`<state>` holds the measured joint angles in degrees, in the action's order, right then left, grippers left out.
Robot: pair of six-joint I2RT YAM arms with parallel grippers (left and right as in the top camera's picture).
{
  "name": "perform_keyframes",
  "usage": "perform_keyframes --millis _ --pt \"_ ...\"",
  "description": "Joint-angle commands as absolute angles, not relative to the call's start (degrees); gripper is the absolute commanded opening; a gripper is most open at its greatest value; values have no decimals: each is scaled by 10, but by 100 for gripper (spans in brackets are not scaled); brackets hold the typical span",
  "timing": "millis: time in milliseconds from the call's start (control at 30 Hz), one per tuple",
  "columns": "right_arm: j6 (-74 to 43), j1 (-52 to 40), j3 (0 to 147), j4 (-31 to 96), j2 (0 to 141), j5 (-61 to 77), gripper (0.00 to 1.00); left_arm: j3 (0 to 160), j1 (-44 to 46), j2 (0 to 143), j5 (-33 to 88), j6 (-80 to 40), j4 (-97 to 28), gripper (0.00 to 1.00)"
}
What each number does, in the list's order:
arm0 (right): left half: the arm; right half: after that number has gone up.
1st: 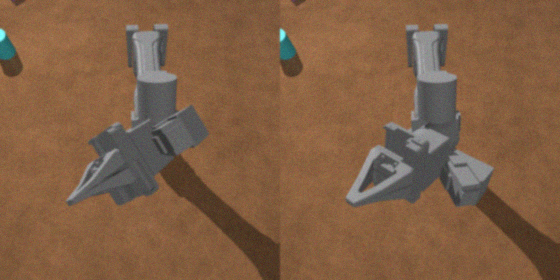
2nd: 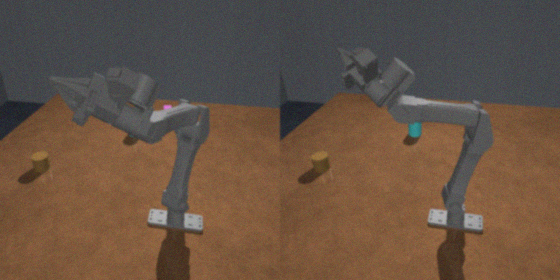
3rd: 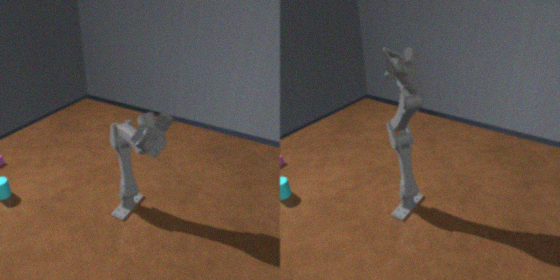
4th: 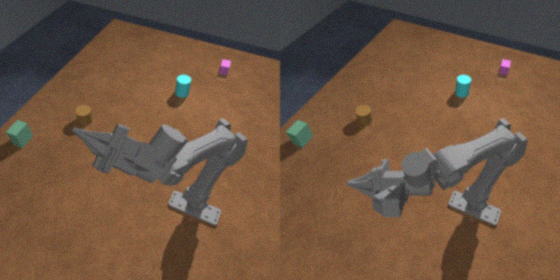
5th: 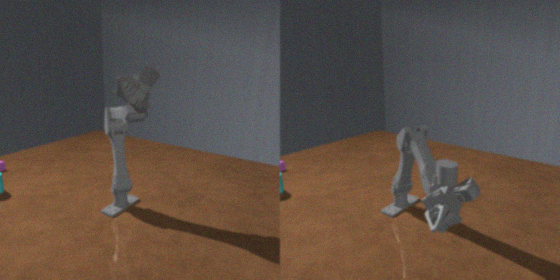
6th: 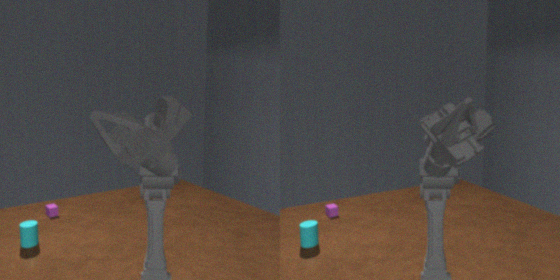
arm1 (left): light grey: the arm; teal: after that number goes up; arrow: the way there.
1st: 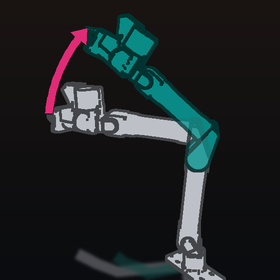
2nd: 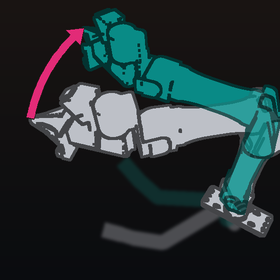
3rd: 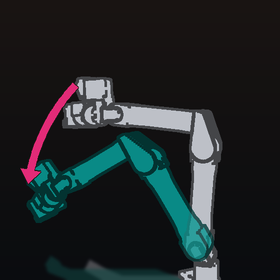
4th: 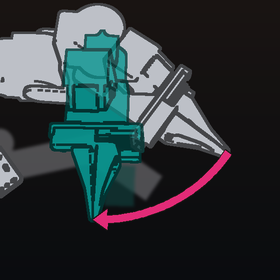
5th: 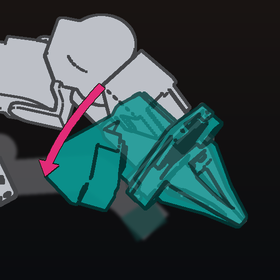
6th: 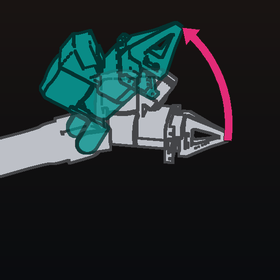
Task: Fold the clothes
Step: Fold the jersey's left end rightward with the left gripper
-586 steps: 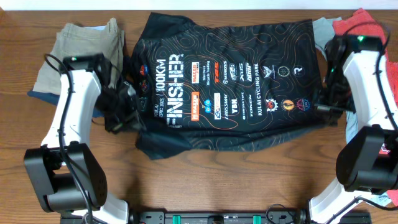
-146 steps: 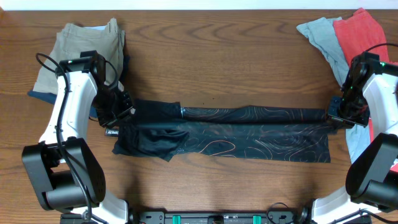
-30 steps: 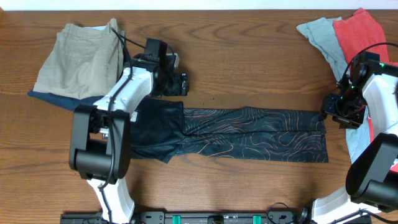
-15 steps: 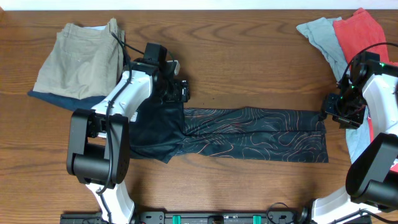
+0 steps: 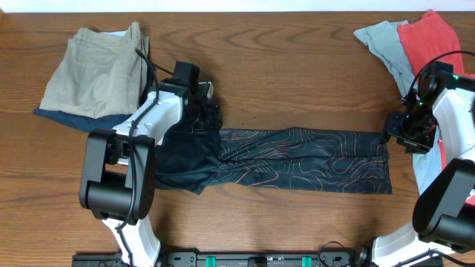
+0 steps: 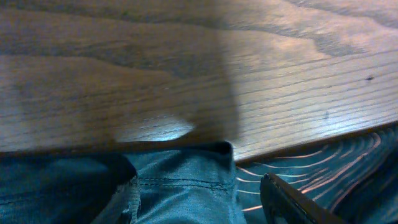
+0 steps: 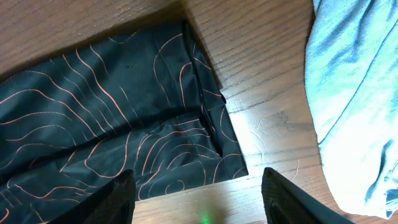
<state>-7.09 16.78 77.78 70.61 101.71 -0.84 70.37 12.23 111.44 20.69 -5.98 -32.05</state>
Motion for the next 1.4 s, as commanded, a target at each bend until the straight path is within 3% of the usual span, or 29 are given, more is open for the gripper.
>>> perform_keyframes --millis 0,367,600,667,933,1367 --pt "-65 172 775 705 1005 -6 63 691 129 1114 169 -58 -318 64" --pt "-65 172 775 705 1005 -6 63 687 178 1114 110 -58 -308 63" --pt "-65 172 775 707 1005 -6 64 687 183 1114 108 -58 -307 14" --pt "-65 172 775 707 1005 -6 64 690 183 1114 108 -58 -309 7" --pt "-56 172 775 707 1005 -6 65 700 183 1065 111 -65 -347 6" --pt "-55 172 775 705 1005 -6 65 695 183 999 230 -67 -582 6"
